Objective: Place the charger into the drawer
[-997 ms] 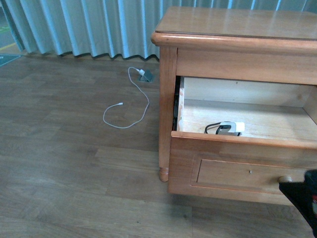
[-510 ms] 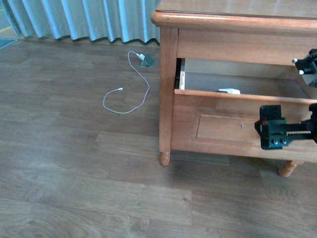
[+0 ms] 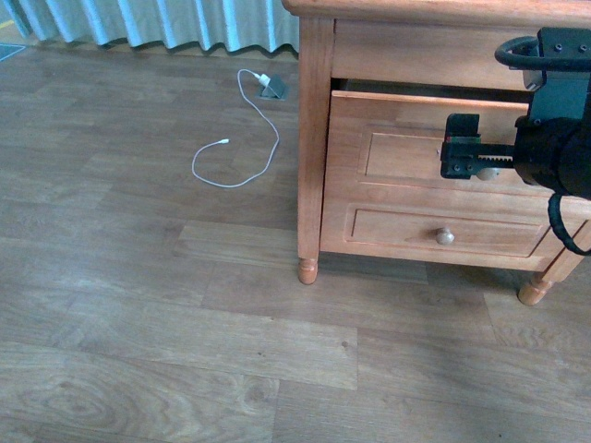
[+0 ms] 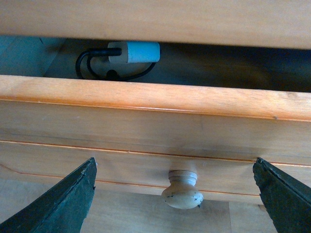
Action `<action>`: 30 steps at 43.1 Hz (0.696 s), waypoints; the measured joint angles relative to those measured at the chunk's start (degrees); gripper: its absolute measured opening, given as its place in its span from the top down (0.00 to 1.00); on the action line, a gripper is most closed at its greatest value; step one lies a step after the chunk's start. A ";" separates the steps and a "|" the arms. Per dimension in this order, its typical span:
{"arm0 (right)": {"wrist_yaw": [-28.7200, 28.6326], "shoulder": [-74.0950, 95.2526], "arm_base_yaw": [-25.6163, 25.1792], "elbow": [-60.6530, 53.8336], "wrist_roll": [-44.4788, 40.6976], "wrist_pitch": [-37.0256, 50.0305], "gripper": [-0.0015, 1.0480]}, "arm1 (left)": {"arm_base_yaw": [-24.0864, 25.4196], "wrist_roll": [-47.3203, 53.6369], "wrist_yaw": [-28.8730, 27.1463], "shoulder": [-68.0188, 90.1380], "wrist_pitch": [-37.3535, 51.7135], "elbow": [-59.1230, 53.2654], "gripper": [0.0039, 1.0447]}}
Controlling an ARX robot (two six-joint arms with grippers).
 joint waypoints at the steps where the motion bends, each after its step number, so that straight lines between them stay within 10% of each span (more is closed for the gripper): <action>1: 0.22 0.66 0.00 0.57 -0.02 0.48 0.08 | 0.00 0.00 0.00 0.00 0.00 0.00 0.06; 30: 5.88 7.08 -0.17 6.21 -0.92 7.39 0.08 | 0.00 -0.02 0.00 0.00 0.00 -0.02 0.06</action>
